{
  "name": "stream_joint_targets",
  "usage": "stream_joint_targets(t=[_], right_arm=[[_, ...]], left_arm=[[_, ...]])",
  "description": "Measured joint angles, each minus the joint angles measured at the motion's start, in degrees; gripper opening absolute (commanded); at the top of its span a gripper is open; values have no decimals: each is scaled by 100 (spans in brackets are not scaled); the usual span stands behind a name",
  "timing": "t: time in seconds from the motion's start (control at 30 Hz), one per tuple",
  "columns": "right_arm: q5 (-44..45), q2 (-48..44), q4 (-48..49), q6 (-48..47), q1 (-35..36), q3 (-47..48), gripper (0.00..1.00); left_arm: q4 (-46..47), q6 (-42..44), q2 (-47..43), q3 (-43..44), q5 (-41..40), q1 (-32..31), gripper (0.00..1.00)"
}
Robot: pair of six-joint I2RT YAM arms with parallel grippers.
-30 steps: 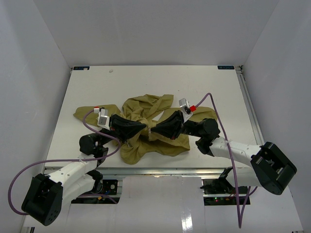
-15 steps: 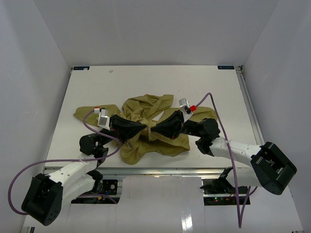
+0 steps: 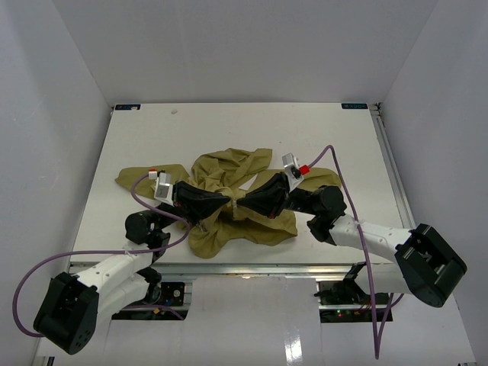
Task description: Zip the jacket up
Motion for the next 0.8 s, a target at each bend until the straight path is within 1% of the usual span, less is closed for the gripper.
stream_joint_targets(t=[0.8], right_arm=[[-89, -33, 11, 2, 0, 0, 8]], left_arm=[[0, 9, 0, 4, -47, -24, 0]])
